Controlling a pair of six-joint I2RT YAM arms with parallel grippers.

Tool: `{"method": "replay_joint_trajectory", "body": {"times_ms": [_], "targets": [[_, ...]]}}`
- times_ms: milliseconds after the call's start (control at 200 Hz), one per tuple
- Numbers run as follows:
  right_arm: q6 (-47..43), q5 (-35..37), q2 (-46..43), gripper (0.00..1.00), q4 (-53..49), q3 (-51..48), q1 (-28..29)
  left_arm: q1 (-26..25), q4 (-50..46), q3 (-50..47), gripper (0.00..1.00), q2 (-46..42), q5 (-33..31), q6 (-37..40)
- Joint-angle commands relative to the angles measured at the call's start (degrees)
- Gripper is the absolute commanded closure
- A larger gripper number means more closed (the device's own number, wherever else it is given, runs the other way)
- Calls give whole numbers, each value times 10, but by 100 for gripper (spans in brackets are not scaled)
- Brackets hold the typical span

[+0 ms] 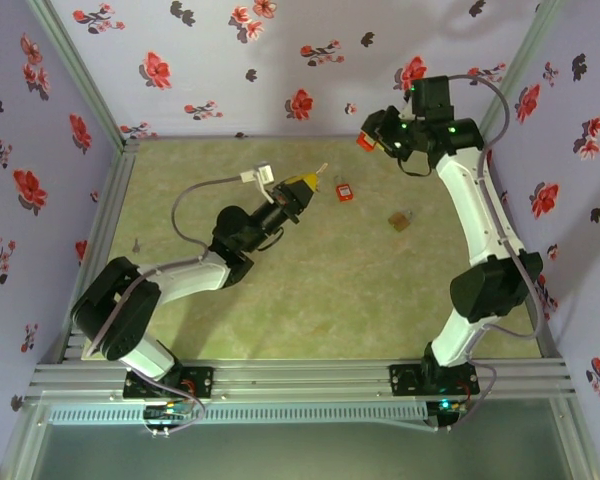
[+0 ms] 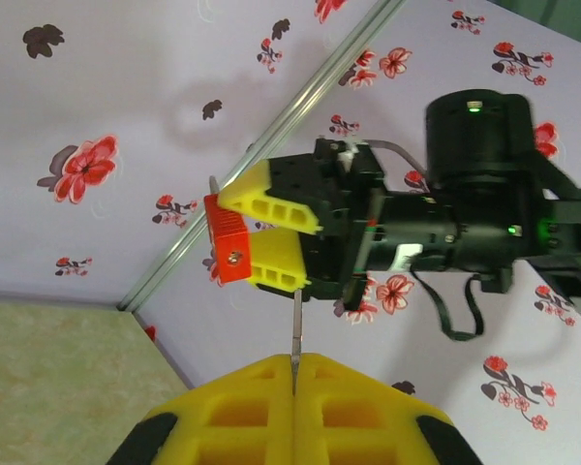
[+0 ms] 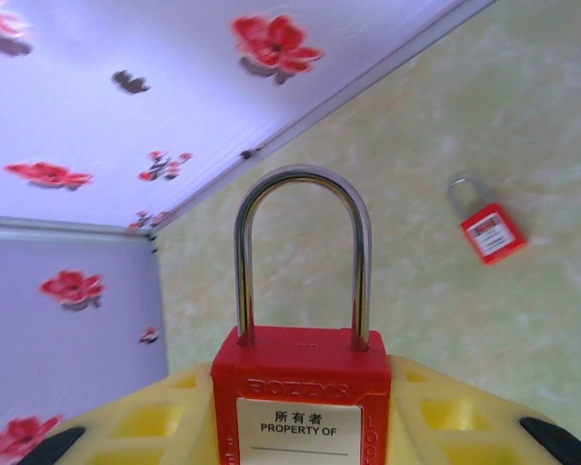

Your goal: Unlock with the key

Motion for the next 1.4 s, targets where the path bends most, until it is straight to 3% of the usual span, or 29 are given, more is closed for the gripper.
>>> {"method": "replay_joint_trajectory", "body": {"times_ms": [0, 325, 1395], "targets": [[40, -24, -19, 92, 9, -9, 24, -4, 14, 26, 100, 13, -22, -14], [101, -2, -79, 94, 69, -100, 66, -15, -7, 29, 100, 16, -32, -21], [117, 20, -97, 95, 89, -125, 126, -28, -58, 17, 100, 10, -98, -34]]}}
